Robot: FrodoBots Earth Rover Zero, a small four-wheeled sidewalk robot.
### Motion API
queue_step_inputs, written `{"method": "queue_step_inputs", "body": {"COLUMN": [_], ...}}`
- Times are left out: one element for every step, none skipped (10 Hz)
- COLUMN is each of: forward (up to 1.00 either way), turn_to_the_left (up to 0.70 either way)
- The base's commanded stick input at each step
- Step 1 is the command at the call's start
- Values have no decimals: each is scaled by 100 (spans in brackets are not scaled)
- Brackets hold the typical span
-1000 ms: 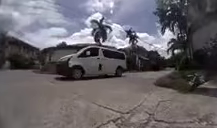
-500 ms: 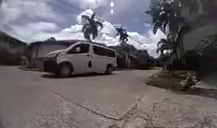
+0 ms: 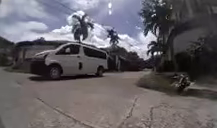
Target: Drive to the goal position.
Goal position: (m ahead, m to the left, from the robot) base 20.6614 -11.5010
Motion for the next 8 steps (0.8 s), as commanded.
{"method": "queue_step_inputs", "body": {"forward": [50, 50, 50, 50, 50, 50, 50, 50], "turn_to_the_left": [0, -26, -39, -50, -50, -50, -50, -50]}}
